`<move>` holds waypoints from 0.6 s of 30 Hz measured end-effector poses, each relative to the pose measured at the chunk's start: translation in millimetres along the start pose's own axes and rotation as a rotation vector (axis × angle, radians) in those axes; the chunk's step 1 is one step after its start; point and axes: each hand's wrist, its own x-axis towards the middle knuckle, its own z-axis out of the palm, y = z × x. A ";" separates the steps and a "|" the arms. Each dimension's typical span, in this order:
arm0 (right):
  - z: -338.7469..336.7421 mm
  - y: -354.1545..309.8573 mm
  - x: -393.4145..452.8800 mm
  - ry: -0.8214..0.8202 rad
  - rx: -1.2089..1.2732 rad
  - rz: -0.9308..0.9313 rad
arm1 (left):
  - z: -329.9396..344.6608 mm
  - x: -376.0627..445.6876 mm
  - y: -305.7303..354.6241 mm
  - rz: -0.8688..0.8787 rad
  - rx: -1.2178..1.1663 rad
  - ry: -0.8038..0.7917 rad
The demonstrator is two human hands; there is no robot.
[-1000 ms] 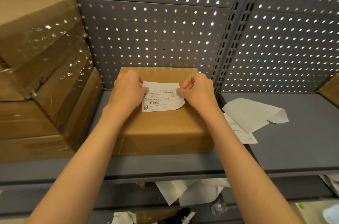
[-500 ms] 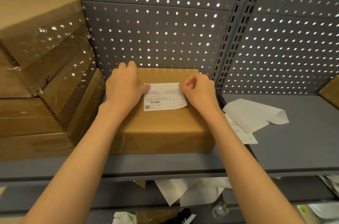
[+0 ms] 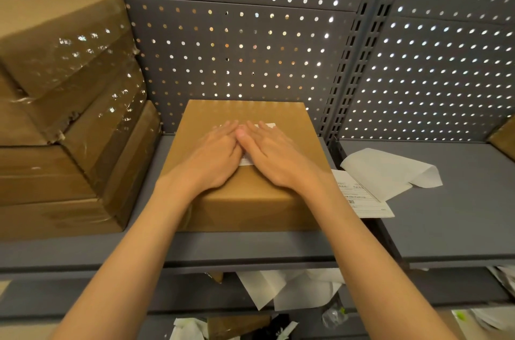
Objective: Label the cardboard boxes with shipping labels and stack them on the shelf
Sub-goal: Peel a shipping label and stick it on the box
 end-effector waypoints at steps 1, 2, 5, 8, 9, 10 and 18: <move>-0.4 0.9 0.1 -0.017 -0.019 0.010 | 0.7 0.0 -1.5 -0.003 0.002 -0.001; -1.3 1.7 0.4 -0.029 -0.032 0.024 | 1.3 0.1 -3.0 -0.009 0.005 0.003; -4.2 8.4 -0.1 -0.019 -0.055 0.086 | 1.0 -0.4 -8.4 -0.046 0.044 0.012; -7.4 21.8 -4.3 0.021 -0.090 0.157 | -2.8 -3.2 -17.0 -0.090 0.097 0.001; -8.8 26.4 -6.3 0.028 -0.099 0.177 | -5.2 -5.2 -19.3 -0.101 0.113 0.001; -10.0 29.9 -7.8 0.031 -0.106 0.195 | -7.7 -6.9 -20.9 -0.112 0.126 0.004; -9.6 8.7 -18.3 0.103 -0.085 0.102 | -10.4 -20.5 -5.3 -0.058 0.117 0.090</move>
